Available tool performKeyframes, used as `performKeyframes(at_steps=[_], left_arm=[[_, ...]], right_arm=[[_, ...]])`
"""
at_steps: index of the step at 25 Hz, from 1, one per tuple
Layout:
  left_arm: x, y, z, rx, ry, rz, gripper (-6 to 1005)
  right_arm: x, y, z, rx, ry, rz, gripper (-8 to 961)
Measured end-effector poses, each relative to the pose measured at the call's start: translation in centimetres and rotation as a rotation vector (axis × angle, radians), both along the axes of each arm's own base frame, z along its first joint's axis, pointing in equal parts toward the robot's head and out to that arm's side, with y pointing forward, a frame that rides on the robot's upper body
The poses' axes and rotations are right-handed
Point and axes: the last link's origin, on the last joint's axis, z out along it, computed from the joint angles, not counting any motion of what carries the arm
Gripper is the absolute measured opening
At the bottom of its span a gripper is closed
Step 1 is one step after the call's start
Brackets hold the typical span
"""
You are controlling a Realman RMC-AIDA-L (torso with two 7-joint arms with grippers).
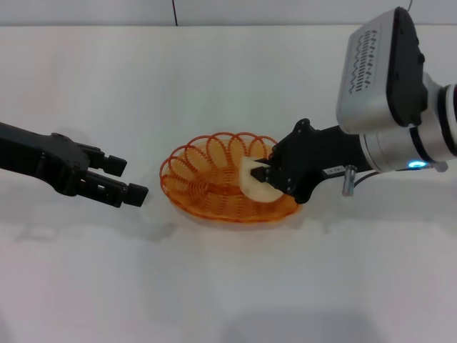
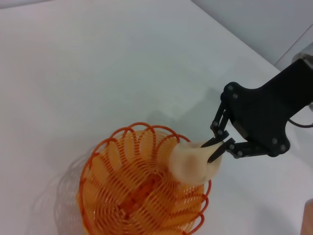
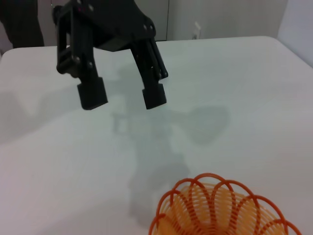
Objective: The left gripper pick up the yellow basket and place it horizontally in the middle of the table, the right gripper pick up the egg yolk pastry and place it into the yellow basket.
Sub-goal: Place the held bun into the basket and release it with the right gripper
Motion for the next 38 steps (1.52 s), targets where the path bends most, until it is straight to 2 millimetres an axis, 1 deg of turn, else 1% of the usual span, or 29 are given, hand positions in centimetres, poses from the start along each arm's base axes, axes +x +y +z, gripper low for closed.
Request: performKeyframes(at_steps=[4,18,24,30,34,38], left_arm=[[0.0,0.0,-0.1,-0.001,-0.001,0.001,894],[0.0,0.1,-0.2,-0.004,0.014,0.003,893],[0.1,0.1,-0.2,-0.004,0.011,-0.001,894],[0.2,0.2,-0.3,-0.003,0.005,-0.008,894],[0.2,0.2,-0.2,-0.001,0.006,-0.009,893],[0.1,0.2,-0.1,0.004,0.011,-0.013,892]], right_arm=[[-0.2,0.2,-0.3,0.013,0.003,0.007,35],[-0.5,0.5,-0.4,0.018,0.002,0.014,33],[-0.5,0.7,-0.3,0.024,0.006,0.013,162],[-0.7,0.7,0.2,0.036,0.026,0.012,348],[-0.1,0.8,1.2,0.058,0.049,-0.019,538],[1.2,0.6,2.3,0.085,0.073,-0.068,720]])
